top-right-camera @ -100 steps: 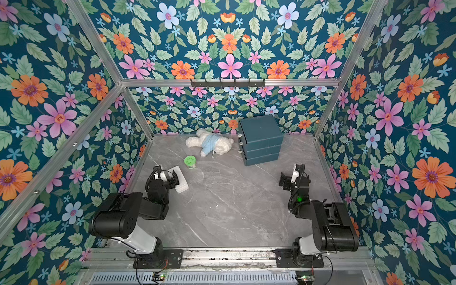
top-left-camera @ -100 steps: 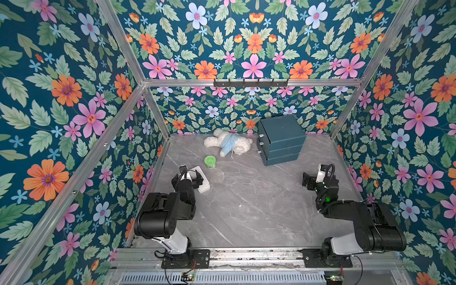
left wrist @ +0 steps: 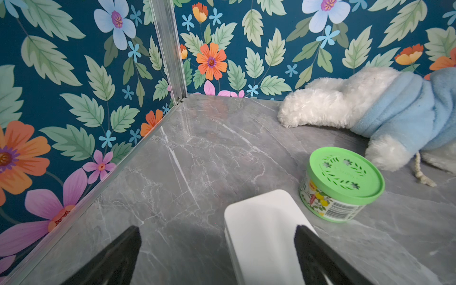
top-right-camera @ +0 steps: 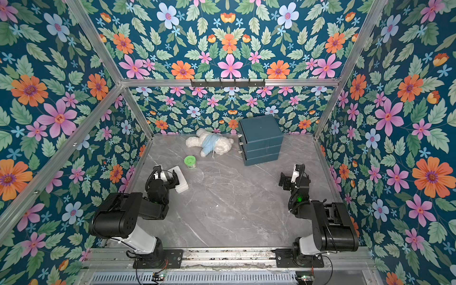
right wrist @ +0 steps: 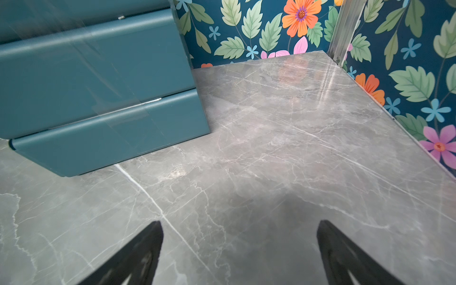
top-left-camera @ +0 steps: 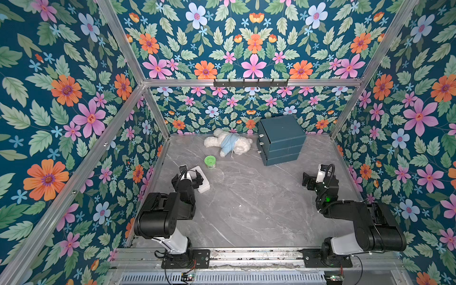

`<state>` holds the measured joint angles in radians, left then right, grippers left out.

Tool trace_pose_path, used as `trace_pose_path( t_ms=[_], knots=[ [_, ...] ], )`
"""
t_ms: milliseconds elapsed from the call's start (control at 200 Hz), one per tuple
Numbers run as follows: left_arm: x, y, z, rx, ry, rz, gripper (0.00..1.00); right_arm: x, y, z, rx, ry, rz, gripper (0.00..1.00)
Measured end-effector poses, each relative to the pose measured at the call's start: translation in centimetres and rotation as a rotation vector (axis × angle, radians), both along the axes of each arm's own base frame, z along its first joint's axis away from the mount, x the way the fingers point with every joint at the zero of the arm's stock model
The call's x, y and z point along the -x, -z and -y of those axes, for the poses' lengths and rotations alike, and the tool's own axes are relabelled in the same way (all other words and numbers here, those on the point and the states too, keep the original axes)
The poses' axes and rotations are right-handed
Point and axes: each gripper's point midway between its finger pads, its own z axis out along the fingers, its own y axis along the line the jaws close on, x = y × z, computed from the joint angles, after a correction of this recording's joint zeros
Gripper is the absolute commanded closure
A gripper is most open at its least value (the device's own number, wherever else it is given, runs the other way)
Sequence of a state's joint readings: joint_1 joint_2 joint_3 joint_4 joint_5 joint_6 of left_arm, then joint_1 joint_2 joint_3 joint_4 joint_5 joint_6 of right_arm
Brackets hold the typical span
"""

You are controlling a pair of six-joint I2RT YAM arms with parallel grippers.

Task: Take the postcards out of the drawer
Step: Move the storage box to the center of the board.

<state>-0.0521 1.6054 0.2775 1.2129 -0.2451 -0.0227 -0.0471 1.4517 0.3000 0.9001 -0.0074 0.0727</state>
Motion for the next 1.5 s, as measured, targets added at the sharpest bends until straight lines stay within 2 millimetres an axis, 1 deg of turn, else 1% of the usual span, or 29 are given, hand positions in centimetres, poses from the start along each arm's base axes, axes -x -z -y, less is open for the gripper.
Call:
trace_pose_path(
  t_ms=[430,475,540,595,640,735,780,850,920,1040,1135,1180,1335,1410,1500],
  knots=[
    [0.0,0.0,0.0,0.003,0.002,0.000,0.00,0.0,-0.1,-0.1,-0.003,-0.006,0.003,0.01],
    [0.1,-0.2,-0.1,0.001,-0.004,0.004,0.00,0.4,-0.2,0.0,-0.001,0.001,0.011,0.01],
    [0.3,-1.2,-0.4,0.000,-0.022,0.022,0.00,1.2,-0.7,0.4,0.004,0.025,0.031,0.01],
    [0.3,-2.6,-0.7,0.002,-0.042,0.048,0.00,1.9,-1.8,0.9,0.003,0.063,0.066,0.01],
    [0.3,-3.7,-1.0,0.006,-0.060,0.069,0.00,2.3,-3.1,1.4,0.002,0.093,0.101,0.01],
    [0.0,-6.2,-1.4,0.023,-0.104,0.101,0.00,2.8,-6.8,2.2,-0.015,0.146,0.180,0.01],
    [-0.2,-7.2,-1.5,0.045,-0.117,0.112,0.00,2.9,-9.0,2.4,-0.021,0.160,0.214,0.01],
    [-0.5,-8.3,-1.4,0.086,-0.119,0.124,0.00,2.8,-11.9,2.6,-0.045,0.176,0.247,0.01],
    [-1.0,-8.9,-0.8,0.138,-0.093,0.121,0.00,2.5,-14.0,2.6,-0.077,0.185,0.245,0.01],
    [-2.0,-9.4,1.5,0.239,-0.007,0.097,0.00,1.2,-17.0,2.3,-0.143,0.180,0.211,0.01],
    [-2.7,-9.9,4.0,0.308,0.078,0.088,0.00,-1.0,-18.9,1.5,-0.206,0.143,0.165,0.01],
    [-3.1,-10.3,5.5,0.335,0.124,0.084,0.00,-2.2,-19.8,0.9,-0.237,0.114,0.147,0.01],
    [-4.5,-11.8,11.9,0.404,0.306,0.076,0.01,-6.8,-22.9,-1.2,-0.319,0.000,0.095,0.01],
    [-5.1,-11.8,14.6,0.439,0.379,0.060,0.03,-8.8,-24.0,-2.0,-0.339,-0.046,0.077,0.01],
    [-6.1,-11.3,17.4,0.489,0.453,0.039,0.08,-10.9,-24.7,-2.6,-0.346,-0.094,0.053,0.01]
  ],
)
